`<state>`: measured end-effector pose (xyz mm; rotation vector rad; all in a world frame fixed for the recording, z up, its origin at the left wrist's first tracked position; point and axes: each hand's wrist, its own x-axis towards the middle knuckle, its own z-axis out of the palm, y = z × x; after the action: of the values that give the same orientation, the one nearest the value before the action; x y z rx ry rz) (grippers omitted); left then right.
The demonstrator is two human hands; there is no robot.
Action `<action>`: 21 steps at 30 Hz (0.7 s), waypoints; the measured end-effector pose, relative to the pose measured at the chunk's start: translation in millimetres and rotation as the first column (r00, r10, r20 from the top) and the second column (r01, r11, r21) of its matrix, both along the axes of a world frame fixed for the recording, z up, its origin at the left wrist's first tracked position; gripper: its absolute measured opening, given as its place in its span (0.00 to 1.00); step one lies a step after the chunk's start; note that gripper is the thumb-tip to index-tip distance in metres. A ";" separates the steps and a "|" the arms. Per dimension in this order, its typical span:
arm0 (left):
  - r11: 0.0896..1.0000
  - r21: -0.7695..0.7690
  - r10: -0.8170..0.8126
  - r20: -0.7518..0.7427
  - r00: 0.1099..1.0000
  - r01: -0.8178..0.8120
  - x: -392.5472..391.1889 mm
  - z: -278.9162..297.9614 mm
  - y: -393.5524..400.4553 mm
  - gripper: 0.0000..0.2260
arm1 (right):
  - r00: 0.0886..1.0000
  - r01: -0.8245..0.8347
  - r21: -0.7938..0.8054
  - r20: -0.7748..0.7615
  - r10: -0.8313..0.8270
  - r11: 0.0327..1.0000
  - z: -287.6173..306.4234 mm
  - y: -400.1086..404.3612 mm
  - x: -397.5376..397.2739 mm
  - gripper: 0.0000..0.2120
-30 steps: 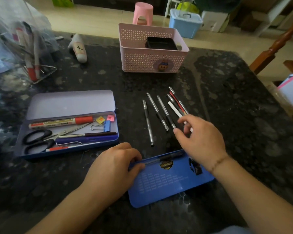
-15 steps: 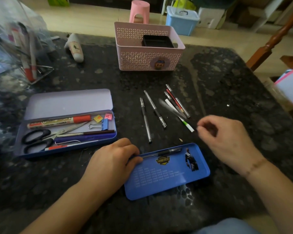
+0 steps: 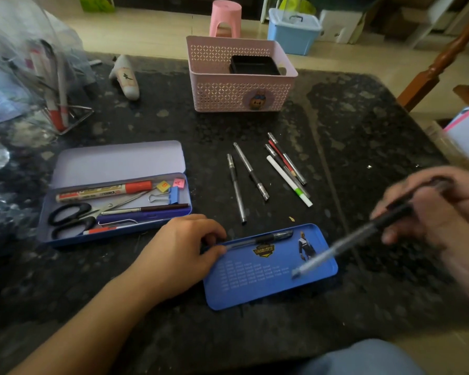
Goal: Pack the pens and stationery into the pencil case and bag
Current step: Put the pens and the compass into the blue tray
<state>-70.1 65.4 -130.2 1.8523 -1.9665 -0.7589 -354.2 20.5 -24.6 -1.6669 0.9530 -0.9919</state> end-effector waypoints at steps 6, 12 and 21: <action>0.996 0.086 -0.002 -0.071 0.997 0.008 13.0 2.5 -2.9 0.09 | 0.754 -0.409 -0.583 -0.649 -0.100 0.702 -35.1 -0.7 54.9 0.08; 0.998 0.049 -0.043 -0.053 0.998 0.045 12.5 2.1 -1.2 0.08 | 0.476 -0.746 -0.420 -0.879 -0.025 0.516 -109.3 1.9 91.1 0.04; 0.994 0.057 -0.091 -0.072 0.993 0.095 14.3 0.5 -1.1 0.07 | 0.542 -0.614 -0.465 -0.836 -0.088 0.638 -109.3 -7.6 57.1 0.10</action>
<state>-55.8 64.3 -129.7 1.7534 -2.0185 -0.9076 -297.1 12.9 -133.9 -3.0388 0.7704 -0.2725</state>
